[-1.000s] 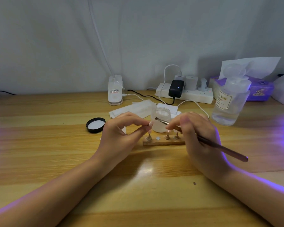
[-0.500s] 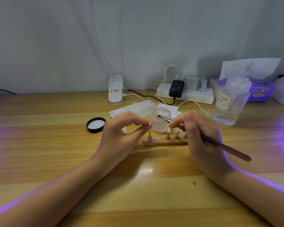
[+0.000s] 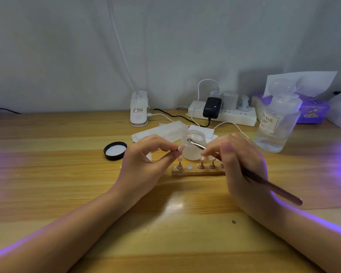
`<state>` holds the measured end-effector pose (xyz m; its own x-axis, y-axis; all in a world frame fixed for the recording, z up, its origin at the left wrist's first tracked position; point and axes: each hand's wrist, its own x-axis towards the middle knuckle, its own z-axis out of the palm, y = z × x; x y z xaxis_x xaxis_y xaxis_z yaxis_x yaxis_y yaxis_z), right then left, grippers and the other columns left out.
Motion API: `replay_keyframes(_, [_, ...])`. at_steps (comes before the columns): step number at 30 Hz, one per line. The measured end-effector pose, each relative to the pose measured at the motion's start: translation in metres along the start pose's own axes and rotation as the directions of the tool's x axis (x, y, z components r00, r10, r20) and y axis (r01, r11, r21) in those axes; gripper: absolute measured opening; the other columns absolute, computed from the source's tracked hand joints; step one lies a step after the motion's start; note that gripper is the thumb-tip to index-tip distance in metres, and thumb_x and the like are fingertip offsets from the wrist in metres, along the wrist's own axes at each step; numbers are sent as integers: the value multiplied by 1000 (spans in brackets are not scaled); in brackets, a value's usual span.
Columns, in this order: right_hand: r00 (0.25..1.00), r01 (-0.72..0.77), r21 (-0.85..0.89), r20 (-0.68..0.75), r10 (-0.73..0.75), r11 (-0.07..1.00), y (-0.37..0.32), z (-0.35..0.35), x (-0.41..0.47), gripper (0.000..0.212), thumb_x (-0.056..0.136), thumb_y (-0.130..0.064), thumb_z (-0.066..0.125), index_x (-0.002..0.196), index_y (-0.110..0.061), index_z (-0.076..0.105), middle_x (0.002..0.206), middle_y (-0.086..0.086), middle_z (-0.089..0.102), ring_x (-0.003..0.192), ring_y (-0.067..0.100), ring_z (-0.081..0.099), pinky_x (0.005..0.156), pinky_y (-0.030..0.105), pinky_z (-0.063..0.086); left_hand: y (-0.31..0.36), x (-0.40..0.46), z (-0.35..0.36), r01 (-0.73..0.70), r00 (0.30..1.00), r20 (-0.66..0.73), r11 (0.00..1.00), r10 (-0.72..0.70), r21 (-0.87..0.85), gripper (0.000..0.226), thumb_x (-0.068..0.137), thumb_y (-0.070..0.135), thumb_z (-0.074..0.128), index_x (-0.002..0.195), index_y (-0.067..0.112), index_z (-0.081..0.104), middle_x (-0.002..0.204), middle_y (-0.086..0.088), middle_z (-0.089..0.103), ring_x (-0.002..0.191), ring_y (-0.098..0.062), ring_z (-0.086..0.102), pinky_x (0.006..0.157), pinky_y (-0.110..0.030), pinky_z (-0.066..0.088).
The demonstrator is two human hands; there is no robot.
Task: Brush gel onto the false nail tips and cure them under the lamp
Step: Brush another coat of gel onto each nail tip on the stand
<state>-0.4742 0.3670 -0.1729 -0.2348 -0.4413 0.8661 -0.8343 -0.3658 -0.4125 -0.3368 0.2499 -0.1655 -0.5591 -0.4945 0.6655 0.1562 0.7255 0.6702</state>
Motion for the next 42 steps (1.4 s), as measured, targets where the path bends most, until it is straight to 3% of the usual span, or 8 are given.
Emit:
replay_keyframes(3, [983,178,-37,41,-176,983,-3,3,0,53,100,-29,28,72,-9,68,79,-13,59,73,12,58,70,42,40,0,0,0,-1,1000,-15,1000,1,5,11,73,21,68,82,27,68,75,12,67,73,-5,60,70,-27,47])
replay_keyframes(5, [982,187,-42,47,-185,981,-2,3,-1,54,100,-29,29,71,-9,68,79,-14,58,72,12,57,70,42,41,1,0,1,-4,1000,-16,1000,4,2,12,72,21,68,83,27,67,75,12,67,73,-5,60,70,-27,46])
replay_keyframes(11, [997,-80,44,-6,80,996,3,-1,-1,38,94,-20,32,75,-11,64,71,-1,62,74,17,58,67,51,43,1,0,0,9,1000,0,1000,-9,-5,10,74,18,69,84,20,70,76,9,68,75,-8,61,72,-25,48])
replay_keyframes(17, [980,192,-62,74,-187,979,-3,4,-1,52,99,-30,29,72,-10,69,79,-13,59,73,12,58,71,42,40,0,0,1,7,1000,-19,1000,-7,3,11,73,17,69,83,23,69,75,10,67,73,-7,60,70,-25,46])
replay_keyframes(24, [993,-118,93,4,118,989,2,-2,0,35,94,-22,31,75,-20,60,71,-3,61,74,14,58,68,51,44,0,-1,1,31,999,-19,1000,-31,4,8,75,17,69,83,15,71,76,6,68,74,-10,60,71,-26,46])
replay_keyframes(30, [981,187,-29,66,-185,982,-2,3,-1,50,99,-27,30,73,-9,69,80,-13,59,74,12,59,69,43,41,2,0,0,14,1000,-24,1000,-13,4,12,73,19,68,84,24,68,77,9,67,74,-7,60,70,-27,47])
replay_keyframes(37, [997,-77,52,-3,77,996,4,-2,-1,35,94,-19,31,76,-15,61,72,0,61,74,14,57,67,49,44,0,-1,0,36,999,-20,999,-36,0,10,74,18,69,84,14,71,78,3,69,75,-14,61,72,-35,49])
replay_keyframes(42, [986,157,-22,60,-156,987,-1,4,-1,50,100,-27,29,74,-8,68,79,-12,59,75,10,57,69,42,42,0,-1,0,8,1000,-14,1000,-8,6,13,74,17,69,86,22,69,80,7,69,76,-12,62,72,-32,49])
